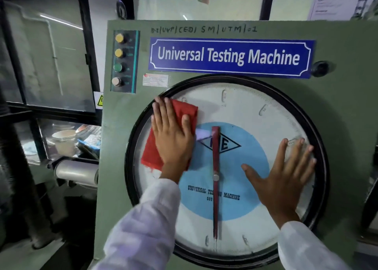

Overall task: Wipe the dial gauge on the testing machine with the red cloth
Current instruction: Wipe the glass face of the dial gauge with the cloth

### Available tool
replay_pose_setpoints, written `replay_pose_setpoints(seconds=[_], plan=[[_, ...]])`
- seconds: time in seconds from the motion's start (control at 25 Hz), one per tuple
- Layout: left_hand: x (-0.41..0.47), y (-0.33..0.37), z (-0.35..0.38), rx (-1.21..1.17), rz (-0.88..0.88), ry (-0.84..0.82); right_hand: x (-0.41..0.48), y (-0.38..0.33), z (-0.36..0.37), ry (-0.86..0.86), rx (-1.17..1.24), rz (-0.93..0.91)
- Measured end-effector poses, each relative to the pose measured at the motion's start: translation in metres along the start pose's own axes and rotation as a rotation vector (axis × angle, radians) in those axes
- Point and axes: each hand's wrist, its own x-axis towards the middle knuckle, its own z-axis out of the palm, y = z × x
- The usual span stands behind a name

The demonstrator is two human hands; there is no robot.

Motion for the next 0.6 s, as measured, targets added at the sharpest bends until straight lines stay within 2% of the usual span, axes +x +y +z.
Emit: replay_pose_setpoints(seconds=[0.04,0.12,0.16,0.24,0.28,0.4,0.48,0.52,0.56,0.6], plan=[[-0.006,0.004,0.001,-0.011,0.039,-0.012,0.0,0.0,0.0,0.004,0.001,0.0],[-0.011,-0.001,0.004,0.032,0.357,-0.108,0.001,0.002,0.002,0.011,0.0,-0.004],[-0.006,-0.007,0.003,0.046,0.415,-0.127,0.001,0.001,0.003,0.011,0.001,-0.003],[0.005,-0.009,0.0,0.019,0.23,-0.066,0.002,0.002,0.004,0.007,0.004,0.0],[0.007,-0.007,0.0,0.021,0.197,-0.047,0.001,0.001,0.004,0.005,0.004,0.003],[0.009,-0.015,0.006,0.074,0.523,-0.125,0.0,0.002,0.006,0.007,0.005,-0.003],[0.011,-0.014,0.003,0.057,0.336,-0.056,0.002,0.001,0.005,0.004,0.005,0.0],[0.009,-0.012,0.004,0.065,0.302,-0.052,0.001,0.0,0.005,0.009,0.004,0.001],[0.003,-0.011,0.006,0.092,0.431,-0.088,0.0,-0.001,0.005,0.019,0.002,-0.001],[-0.003,-0.011,0.01,0.118,0.676,-0.157,-0.001,0.0,0.006,0.031,0.003,-0.003]])
